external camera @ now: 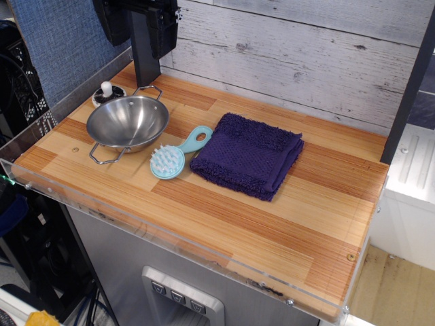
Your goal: Move the towel to bottom but keep in middle
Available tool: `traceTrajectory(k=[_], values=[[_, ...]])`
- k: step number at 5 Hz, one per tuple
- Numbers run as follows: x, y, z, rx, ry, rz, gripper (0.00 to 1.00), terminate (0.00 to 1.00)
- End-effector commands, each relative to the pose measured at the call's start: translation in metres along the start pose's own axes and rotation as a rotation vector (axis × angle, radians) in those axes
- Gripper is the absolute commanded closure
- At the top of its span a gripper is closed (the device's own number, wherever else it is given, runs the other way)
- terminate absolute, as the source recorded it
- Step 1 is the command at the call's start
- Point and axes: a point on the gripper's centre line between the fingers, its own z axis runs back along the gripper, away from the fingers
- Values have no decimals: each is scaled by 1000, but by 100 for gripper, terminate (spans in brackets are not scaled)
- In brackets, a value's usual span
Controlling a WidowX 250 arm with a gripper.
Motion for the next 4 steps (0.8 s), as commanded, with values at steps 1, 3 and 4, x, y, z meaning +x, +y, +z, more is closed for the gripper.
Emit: traceTrajectory(k=[1, 3, 4], values=[[0, 0, 0, 0, 0, 0, 0, 0], [32, -15, 8, -38, -70, 87, 0, 0], [45, -46, 1, -10, -56, 73, 0, 0]])
